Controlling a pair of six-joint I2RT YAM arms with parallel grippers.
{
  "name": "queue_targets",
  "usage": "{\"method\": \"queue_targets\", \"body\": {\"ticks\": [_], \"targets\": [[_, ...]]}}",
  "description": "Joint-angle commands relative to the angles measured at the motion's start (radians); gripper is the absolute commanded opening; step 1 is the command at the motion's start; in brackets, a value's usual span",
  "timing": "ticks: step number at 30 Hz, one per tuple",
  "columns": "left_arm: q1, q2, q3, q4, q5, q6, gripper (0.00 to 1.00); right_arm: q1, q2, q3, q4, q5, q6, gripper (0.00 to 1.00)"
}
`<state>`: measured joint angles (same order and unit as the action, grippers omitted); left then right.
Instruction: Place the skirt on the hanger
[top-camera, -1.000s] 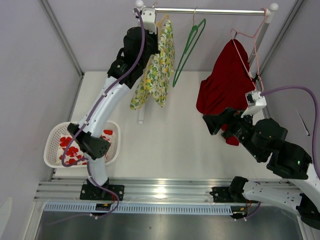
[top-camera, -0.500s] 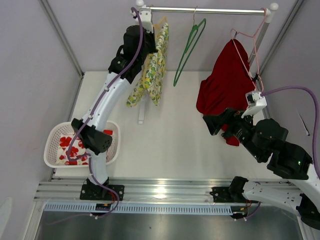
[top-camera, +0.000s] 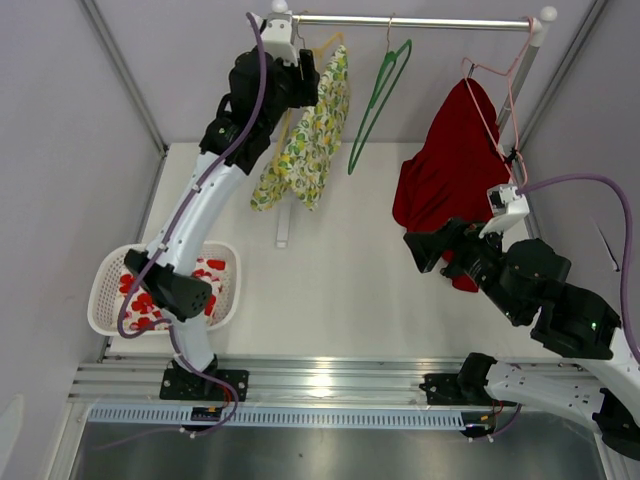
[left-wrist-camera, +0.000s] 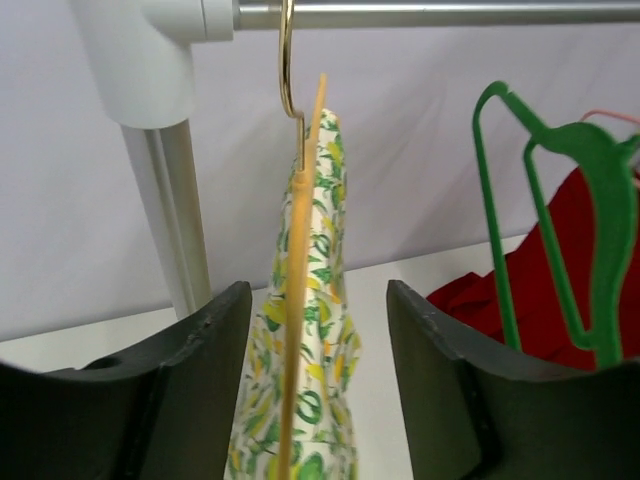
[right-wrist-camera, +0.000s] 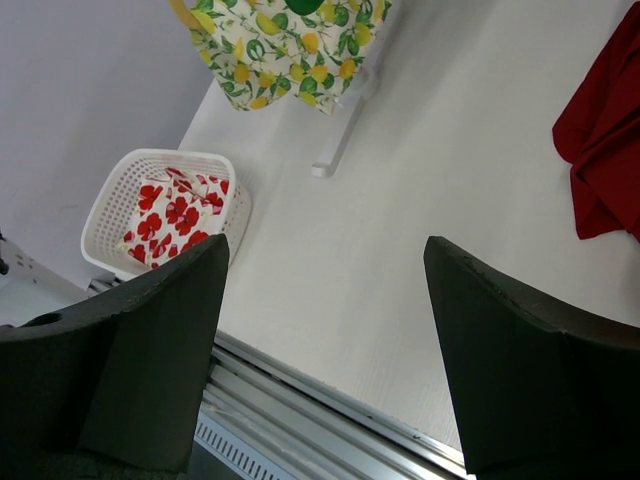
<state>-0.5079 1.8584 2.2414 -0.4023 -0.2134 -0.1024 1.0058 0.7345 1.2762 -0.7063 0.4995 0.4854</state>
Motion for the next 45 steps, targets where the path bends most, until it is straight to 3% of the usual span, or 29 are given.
{"method": "queue_targets", "body": {"ticks": [1,4,9,14,15,18,23,29,31,33,39,45], "targets": [[0.003,-0.100,-0.017,0.037,0.052,0.001,0.65,-0.004,-0.004,-0.006,0.034,0.002,-0.005,0.85],[0.002,-0.148,-0.058,0.019,0.045,-0.008,0.67,-0.004,-0.014,-0.018,0.037,0.001,0.001,0.85],[0.002,-0.358,-0.351,0.126,0.013,-0.028,0.69,-0.004,-0.020,-0.044,0.050,-0.012,0.004,0.85],[0.003,-0.534,-0.535,0.154,-0.030,-0.063,0.71,-0.006,-0.012,-0.043,0.039,-0.024,0.004,0.85],[0.002,-0.592,-0.598,0.148,-0.044,-0.074,0.78,-0.007,-0.012,-0.049,0.038,-0.027,0.005,0.85],[0.002,-0.695,-0.678,0.059,-0.133,-0.146,0.74,-0.009,-0.017,-0.061,0.044,-0.035,0.012,0.85],[0.002,-0.837,-0.830,-0.249,-0.370,-0.330,0.65,-0.010,-0.003,-0.089,0.059,-0.070,0.016,0.85],[0.005,-0.956,-1.110,-0.509,-0.547,-0.621,0.67,-0.012,0.028,-0.118,0.082,-0.108,0.012,0.85],[0.008,-0.962,-1.183,-0.597,-0.599,-0.781,0.68,-0.015,0.035,-0.127,0.096,-0.119,0.013,0.85],[0.017,-0.964,-1.273,-0.627,-0.604,-0.911,0.70,-0.018,0.042,-0.144,0.106,-0.141,0.016,0.85],[0.127,-0.920,-1.454,-0.597,-0.541,-1.088,0.76,-0.022,0.049,-0.176,0.117,-0.177,0.027,0.85],[0.273,-0.883,-1.614,-0.374,-0.414,-1.080,0.78,-0.032,0.046,-0.189,0.114,-0.197,0.028,0.85]]}}
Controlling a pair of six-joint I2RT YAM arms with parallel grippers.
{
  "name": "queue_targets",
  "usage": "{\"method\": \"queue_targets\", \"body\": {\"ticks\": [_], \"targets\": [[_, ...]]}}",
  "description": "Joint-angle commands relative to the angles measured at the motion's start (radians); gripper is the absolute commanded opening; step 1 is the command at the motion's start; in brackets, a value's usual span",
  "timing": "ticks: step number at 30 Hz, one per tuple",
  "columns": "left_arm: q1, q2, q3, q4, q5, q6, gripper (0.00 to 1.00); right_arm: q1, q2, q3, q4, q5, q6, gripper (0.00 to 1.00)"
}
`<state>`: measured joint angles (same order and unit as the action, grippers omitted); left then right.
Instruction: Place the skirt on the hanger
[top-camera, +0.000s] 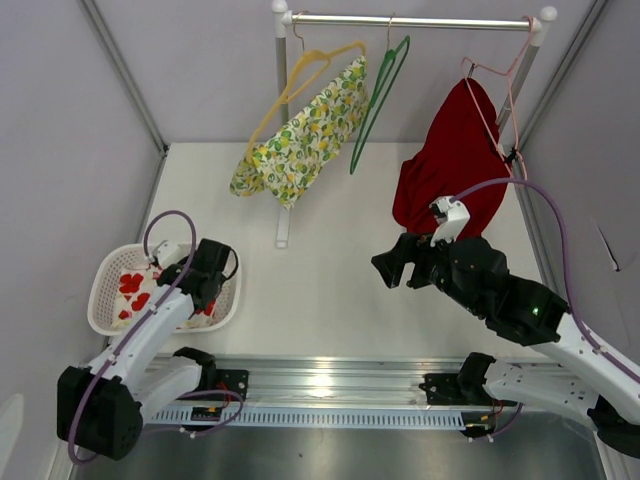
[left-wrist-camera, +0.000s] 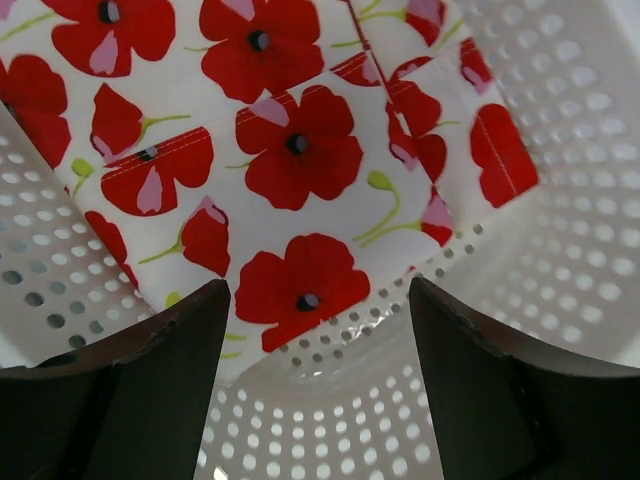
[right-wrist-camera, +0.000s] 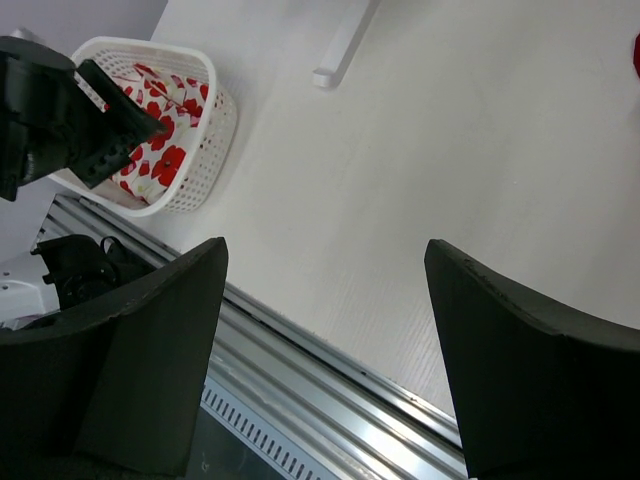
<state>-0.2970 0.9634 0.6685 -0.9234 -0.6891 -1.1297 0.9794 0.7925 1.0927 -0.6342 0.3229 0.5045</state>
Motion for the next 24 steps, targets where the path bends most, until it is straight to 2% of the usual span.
{"method": "queue_targets", "body": {"ticks": [1,8,11,13,14,16,17,20,21,23,24], "targets": [[0.082,0.027,-0.084,0.176,0.081,-0.045,0.78,-0.005,-0.012,-0.010,0.041,-0.022,0.009,0.85],[0.185,0.147,-0.162,0.325,0.166,-0.005,0.83,-0.015,-0.016,-0.016,0.033,-0.035,0.009,0.85],[0.202,0.178,-0.176,0.359,0.184,-0.004,0.82,-0.018,-0.015,-0.014,0.034,-0.041,0.008,0.85],[0.208,0.186,-0.179,0.377,0.191,0.002,0.77,-0.019,-0.013,-0.013,0.033,-0.044,0.008,0.84],[0.216,0.186,-0.181,0.385,0.194,0.008,0.74,-0.021,-0.012,-0.014,0.034,-0.045,0.006,0.84],[0.226,0.186,-0.178,0.397,0.201,0.025,0.58,-0.024,-0.010,-0.016,0.037,-0.050,0.006,0.81],[0.239,0.186,-0.176,0.399,0.206,0.037,0.46,-0.022,-0.010,-0.016,0.039,-0.051,0.006,0.81],[0.260,0.187,-0.161,0.400,0.229,0.079,0.24,-0.025,-0.009,-0.017,0.042,-0.054,0.008,0.77],[0.263,0.186,-0.153,0.379,0.229,0.087,0.11,-0.024,-0.009,-0.017,0.044,-0.056,0.006,0.76],[0.266,0.170,-0.121,0.347,0.217,0.100,0.00,-0.024,-0.007,-0.016,0.045,-0.059,0.005,0.75],[0.266,0.155,-0.100,0.319,0.214,0.108,0.00,-0.025,-0.006,-0.016,0.045,-0.059,0.005,0.75]]}}
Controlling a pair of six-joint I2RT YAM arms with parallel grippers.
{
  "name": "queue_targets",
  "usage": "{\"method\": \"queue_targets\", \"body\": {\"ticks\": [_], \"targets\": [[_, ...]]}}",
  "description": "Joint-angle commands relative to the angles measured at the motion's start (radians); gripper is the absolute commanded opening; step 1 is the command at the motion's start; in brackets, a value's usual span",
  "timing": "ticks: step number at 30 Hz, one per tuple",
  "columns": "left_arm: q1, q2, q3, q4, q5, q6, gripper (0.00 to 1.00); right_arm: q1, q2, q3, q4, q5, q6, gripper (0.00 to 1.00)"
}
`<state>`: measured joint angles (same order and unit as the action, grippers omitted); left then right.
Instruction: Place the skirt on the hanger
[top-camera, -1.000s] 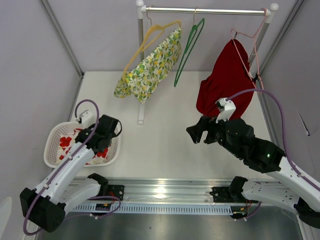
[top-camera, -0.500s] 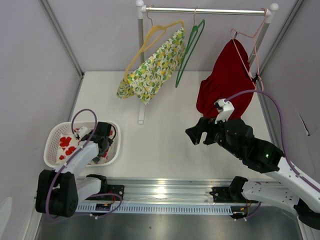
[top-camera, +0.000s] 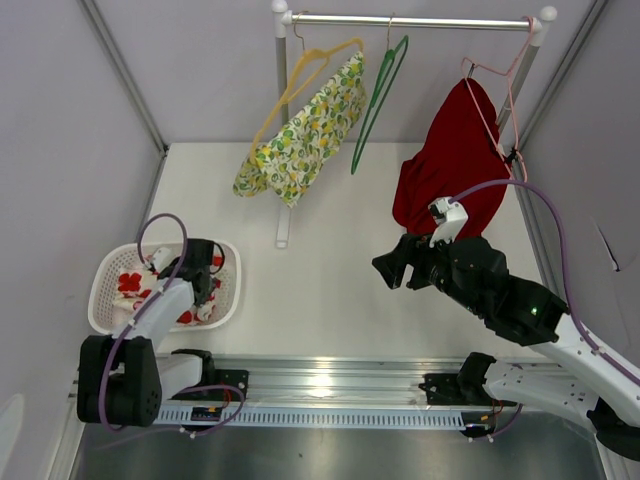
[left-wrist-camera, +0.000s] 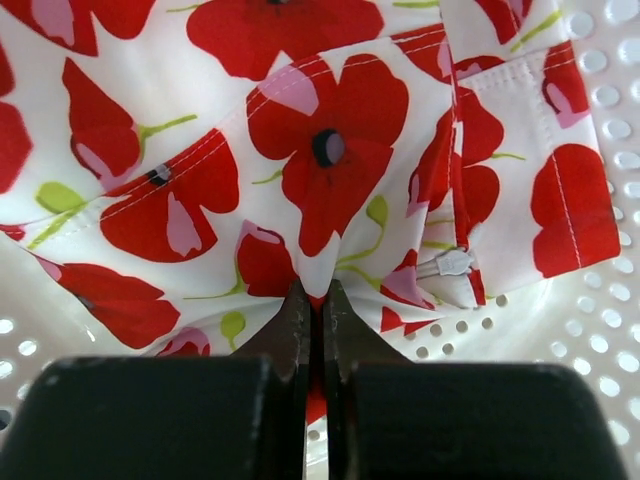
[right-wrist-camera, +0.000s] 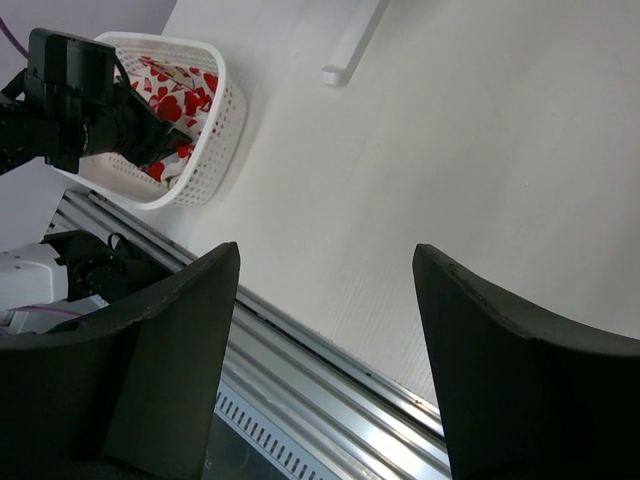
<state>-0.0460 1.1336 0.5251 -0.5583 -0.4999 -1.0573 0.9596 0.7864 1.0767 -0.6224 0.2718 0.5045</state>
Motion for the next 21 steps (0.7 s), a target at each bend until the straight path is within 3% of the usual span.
{"method": "queue_targets", "body": {"ticks": [1,8,21], "targets": [[0.015,-0.058,0.058,-0.057,0.021,0.040,0.00,-0.005,0.001,0.000,0.035,-0.009,0.006,0.75],[0.015,-0.221,0.237,-0.166,-0.019,0.124,0.00,-0.005,0.022,0.005,0.053,-0.029,0.005,0.74],[-0.054,-0.244,0.659,-0.192,-0.003,0.321,0.00,-0.013,0.079,0.051,0.069,-0.046,-0.009,0.74]]}}
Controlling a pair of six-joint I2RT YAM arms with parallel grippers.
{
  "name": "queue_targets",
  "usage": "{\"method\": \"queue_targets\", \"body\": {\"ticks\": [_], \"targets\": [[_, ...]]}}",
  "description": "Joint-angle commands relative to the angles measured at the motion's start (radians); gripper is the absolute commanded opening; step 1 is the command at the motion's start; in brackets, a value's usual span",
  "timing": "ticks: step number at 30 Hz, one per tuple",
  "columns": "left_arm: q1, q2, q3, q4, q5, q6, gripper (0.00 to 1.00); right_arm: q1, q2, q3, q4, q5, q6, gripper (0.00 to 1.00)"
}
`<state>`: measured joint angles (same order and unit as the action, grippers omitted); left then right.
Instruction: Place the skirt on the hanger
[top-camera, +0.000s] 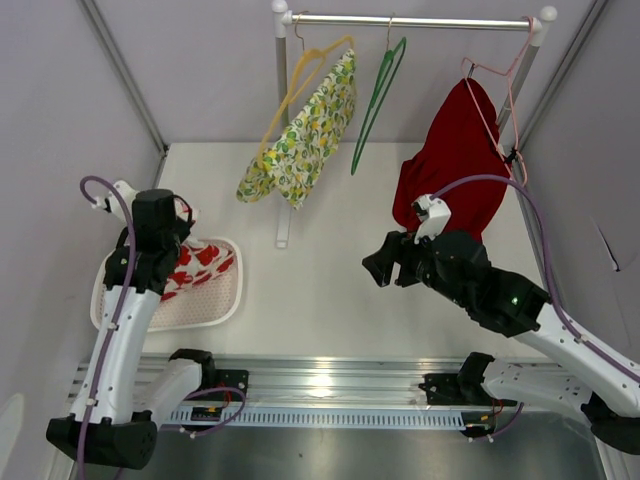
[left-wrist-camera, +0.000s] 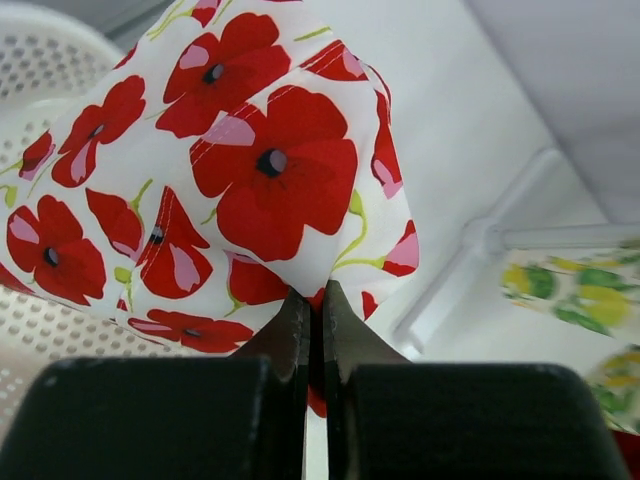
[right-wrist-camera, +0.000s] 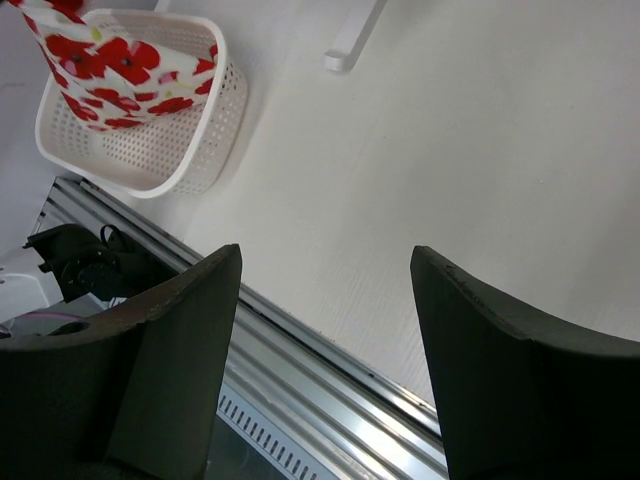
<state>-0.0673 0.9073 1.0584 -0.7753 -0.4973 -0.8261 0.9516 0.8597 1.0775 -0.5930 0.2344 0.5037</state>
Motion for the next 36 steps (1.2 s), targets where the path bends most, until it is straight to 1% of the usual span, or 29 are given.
{"method": "queue_targets", "body": {"ticks": [1,5,6,8,9,10,13,16,17,19,20,23,25,30,31,34,35,36], "targets": [[-0.061,-0.016,0.143,0.031,-0.007,0.113,0.00,-0.005,0.009,0.055,0.041,-0.009,-0.010,0.74],[-0.182,-0.007,0.250,0.056,-0.047,0.177,0.00,-0.008,0.021,0.073,0.035,-0.003,-0.017,0.74],[-0.236,-0.008,0.270,0.067,-0.052,0.209,0.00,-0.008,0.022,0.078,0.032,-0.001,-0.021,0.74],[-0.290,-0.004,0.307,0.073,-0.081,0.229,0.00,-0.011,0.024,0.087,0.025,0.011,-0.025,0.74],[-0.346,-0.001,0.319,0.074,-0.093,0.254,0.00,-0.013,0.025,0.091,0.021,0.016,-0.027,0.74],[-0.371,0.004,0.354,0.079,-0.109,0.266,0.00,-0.017,0.027,0.099,0.016,0.022,-0.030,0.75],[-0.448,0.007,0.390,0.093,-0.104,0.303,0.00,-0.024,0.027,0.110,0.002,0.031,-0.033,0.75],[-0.511,-0.014,0.387,0.143,-0.054,0.349,0.00,-0.031,0.022,0.117,-0.008,0.045,-0.039,0.75],[-0.519,-0.027,0.381,0.157,0.013,0.361,0.00,-0.034,0.022,0.122,-0.013,0.052,-0.037,0.75],[-0.529,-0.033,0.380,0.168,0.077,0.370,0.00,-0.039,0.021,0.125,-0.021,0.056,-0.039,0.75],[-0.532,-0.038,0.385,0.169,0.145,0.374,0.00,-0.043,0.021,0.127,-0.025,0.059,-0.039,0.75],[-0.563,-0.045,0.371,0.169,0.221,0.372,0.00,-0.047,0.018,0.130,-0.039,0.069,-0.037,0.75],[-0.589,-0.068,0.329,0.192,0.288,0.370,0.00,-0.051,0.010,0.127,-0.047,0.078,-0.037,0.75],[-0.634,-0.096,0.276,0.199,0.410,0.372,0.00,-0.063,0.002,0.125,-0.074,0.092,-0.036,0.75],[-0.640,-0.099,0.244,0.218,0.469,0.374,0.00,-0.066,-0.001,0.125,-0.079,0.092,-0.036,0.75],[-0.681,-0.081,0.198,0.252,0.572,0.372,0.00,-0.074,-0.002,0.121,-0.088,0.095,-0.031,0.75],[-0.699,-0.073,0.189,0.260,0.575,0.371,0.00,-0.076,-0.002,0.121,-0.093,0.097,-0.028,0.76],[-0.745,-0.064,0.177,0.277,0.571,0.372,0.00,-0.077,-0.002,0.118,-0.097,0.100,-0.027,0.75]]}}
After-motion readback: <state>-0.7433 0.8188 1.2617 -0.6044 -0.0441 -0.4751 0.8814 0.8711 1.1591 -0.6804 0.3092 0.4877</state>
